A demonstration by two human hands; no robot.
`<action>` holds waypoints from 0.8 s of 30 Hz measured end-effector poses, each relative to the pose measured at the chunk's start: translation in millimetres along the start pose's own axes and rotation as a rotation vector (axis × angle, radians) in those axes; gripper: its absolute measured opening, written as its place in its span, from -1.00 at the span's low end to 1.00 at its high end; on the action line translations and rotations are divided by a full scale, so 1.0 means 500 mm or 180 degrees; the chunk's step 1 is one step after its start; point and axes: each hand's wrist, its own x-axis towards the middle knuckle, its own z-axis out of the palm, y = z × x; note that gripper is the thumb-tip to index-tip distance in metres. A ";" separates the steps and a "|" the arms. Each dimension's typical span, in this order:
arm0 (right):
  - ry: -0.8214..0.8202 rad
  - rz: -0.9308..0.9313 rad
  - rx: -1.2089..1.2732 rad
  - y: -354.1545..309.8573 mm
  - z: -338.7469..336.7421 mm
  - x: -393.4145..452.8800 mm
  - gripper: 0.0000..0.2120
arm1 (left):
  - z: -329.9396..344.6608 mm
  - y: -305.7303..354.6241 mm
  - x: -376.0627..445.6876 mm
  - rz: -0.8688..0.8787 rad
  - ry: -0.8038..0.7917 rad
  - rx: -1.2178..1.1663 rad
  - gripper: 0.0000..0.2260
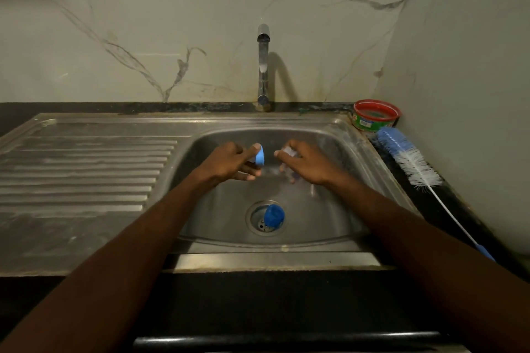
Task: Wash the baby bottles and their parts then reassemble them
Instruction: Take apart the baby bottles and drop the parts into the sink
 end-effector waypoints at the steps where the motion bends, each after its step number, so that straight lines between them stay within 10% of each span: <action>1: -0.0109 0.0152 0.0293 -0.002 0.002 -0.002 -0.80 | 0.008 0.000 0.000 0.0081 0.0051 0.0132 -0.62; 9: -0.0173 0.0321 0.1202 -0.041 0.016 0.002 -0.67 | 0.029 -0.010 0.006 0.1099 0.0618 0.1076 -0.55; 17: 0.0182 0.0717 0.1877 -0.036 -0.003 0.004 -0.74 | 0.007 0.010 0.007 0.0658 -0.0314 0.0007 -0.71; 24: 0.0271 0.0922 0.1605 -0.045 0.009 -0.002 -0.70 | 0.018 0.010 0.004 0.0534 0.0313 0.0046 -0.79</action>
